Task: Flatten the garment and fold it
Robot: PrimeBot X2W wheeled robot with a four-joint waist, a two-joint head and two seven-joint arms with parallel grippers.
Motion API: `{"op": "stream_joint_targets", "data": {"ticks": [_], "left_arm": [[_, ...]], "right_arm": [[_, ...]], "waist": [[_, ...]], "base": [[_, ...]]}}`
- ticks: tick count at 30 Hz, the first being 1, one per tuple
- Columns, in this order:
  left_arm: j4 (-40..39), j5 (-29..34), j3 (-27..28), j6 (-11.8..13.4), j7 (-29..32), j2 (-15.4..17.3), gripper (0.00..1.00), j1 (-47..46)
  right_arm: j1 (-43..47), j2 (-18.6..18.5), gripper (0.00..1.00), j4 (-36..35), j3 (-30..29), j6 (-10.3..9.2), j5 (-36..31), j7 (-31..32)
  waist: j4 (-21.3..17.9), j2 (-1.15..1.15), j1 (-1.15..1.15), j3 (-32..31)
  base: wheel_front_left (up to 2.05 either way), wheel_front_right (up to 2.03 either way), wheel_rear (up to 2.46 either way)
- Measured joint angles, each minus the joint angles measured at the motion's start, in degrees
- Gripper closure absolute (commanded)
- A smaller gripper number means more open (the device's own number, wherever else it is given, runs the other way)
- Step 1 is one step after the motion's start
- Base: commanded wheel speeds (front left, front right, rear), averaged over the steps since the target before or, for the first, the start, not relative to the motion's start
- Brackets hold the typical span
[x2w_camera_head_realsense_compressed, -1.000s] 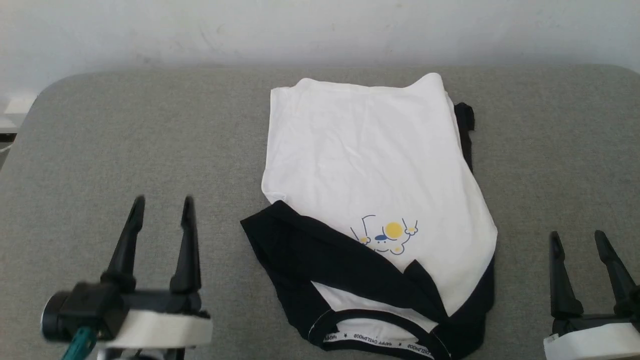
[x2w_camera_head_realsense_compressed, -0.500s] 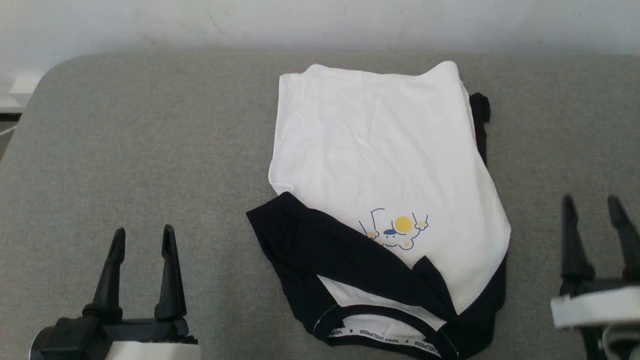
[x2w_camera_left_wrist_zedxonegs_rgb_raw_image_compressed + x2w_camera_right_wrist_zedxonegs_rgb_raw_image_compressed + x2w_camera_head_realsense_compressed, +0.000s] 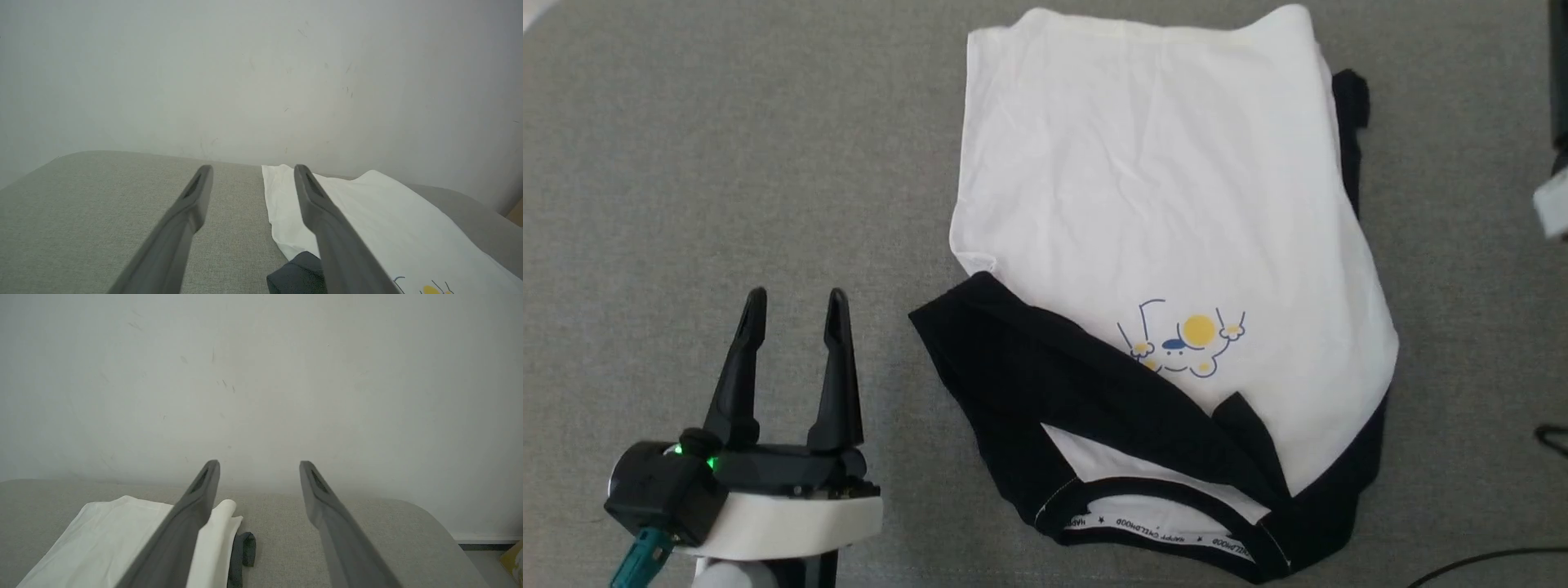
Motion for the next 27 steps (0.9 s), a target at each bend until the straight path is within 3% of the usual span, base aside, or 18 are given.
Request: {"op": "stream_joint_targets", "data": {"ticks": [6,14,27], "left_arm": [[-0.1,1.5,1.5,-1.6,0.0,-0.6,0.00,-2.0],[-0.1,2.0,1.2,-3.4,0.0,-1.6,0.00,-4.6],[1.6,1.9,0.3,-4.6,0.0,-2.1,0.00,-5.6]], "right_arm": [[-10.4,-2.6,0.00,8.4,-1.9,0.01,1.1,9.3],[-17.1,-3.9,0.00,17.4,-4.1,0.01,0.0,18.1],[-19.5,-6.1,0.00,20.5,0.8,0.01,0.2,27.8]], "waist": [[0.3,0.00,0.01,5.1],[1.3,-0.01,0.00,10.5],[4.6,-0.01,-0.01,14.5]], "base": [[0.00,0.00,0.00],[0.00,0.00,0.00],[0.00,0.00,0.00]]}}
